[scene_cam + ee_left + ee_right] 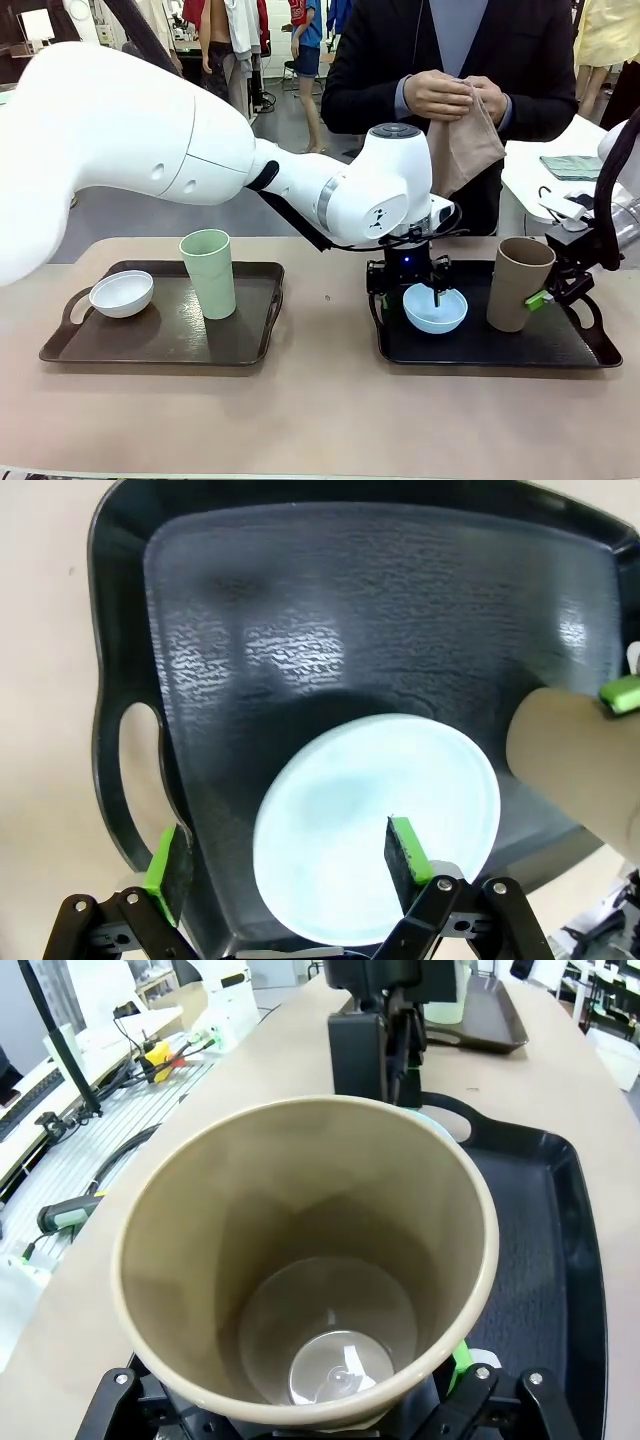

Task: Set up a tray with a mat and arrange the tableware.
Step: Pick up the Picnic Bowl and Reusable plastic cup from the Handle tray in front of the human's position and hold them in the air.

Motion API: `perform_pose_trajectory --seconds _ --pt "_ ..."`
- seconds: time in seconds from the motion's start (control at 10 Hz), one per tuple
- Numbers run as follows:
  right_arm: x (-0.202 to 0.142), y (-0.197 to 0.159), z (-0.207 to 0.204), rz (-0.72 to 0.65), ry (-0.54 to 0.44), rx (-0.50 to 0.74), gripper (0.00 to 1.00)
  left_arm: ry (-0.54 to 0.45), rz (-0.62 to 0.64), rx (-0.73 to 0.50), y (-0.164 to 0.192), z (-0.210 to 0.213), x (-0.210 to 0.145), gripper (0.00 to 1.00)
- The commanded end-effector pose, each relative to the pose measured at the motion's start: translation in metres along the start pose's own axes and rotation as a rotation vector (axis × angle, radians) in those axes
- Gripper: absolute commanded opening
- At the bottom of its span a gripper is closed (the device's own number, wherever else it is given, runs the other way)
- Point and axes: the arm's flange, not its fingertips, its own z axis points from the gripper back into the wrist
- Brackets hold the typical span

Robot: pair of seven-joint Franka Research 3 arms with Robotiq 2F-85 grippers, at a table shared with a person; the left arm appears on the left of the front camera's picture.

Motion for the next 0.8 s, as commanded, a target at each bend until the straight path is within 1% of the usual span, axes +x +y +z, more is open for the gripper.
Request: perform_pose_trajectory --seconds 0.0,0.1,0.2,0.3,0.4,0.5,0.6,0.7 --pt "-0.0019 -0.0022 -0.0108 0.012 -0.007 -0.014 1.00 -0.049 0.025 0.024 -0.0048 -0.0017 0.0055 1.00" --pt "-0.0015 -0.0043 -0.0124 0.023 -0.020 -0.011 1.00 -0.068 0.023 0.027 -0.0035 -0.0022 0.0091 0.93" --pt "-0.0013 -0.0039 -0.0143 0.040 -0.026 -0.013 0.80 -0.079 0.025 0.027 -0.0024 -0.0026 0.0096 0.41" --pt "-0.0010 -0.0052 -0.0150 0.050 -0.024 -0.007 0.40 -0.081 0.024 0.028 -0.0024 -0.0025 0.0100 0.33" --pt "-0.0016 -0.0054 -0.0154 0.049 -0.024 -0.009 0.20 -0.082 0.022 0.027 -0.0025 -0.0022 0.0093 0.00" --pt "-0.0019 -0.0057 -0.0154 0.047 -0.024 -0.012 0.00 -0.083 0.019 0.027 -0.0027 -0.0014 0.0094 0.00" --pt "-0.0021 -0.0056 -0.0156 0.046 -0.025 -0.011 0.00 -0.082 0.018 0.028 -0.0021 -0.0011 0.0090 0.00" --pt "-0.0023 -0.0054 -0.0158 0.044 -0.026 -0.011 0.00 -0.081 0.021 0.028 -0.0017 -0.0014 0.0087 0.17"
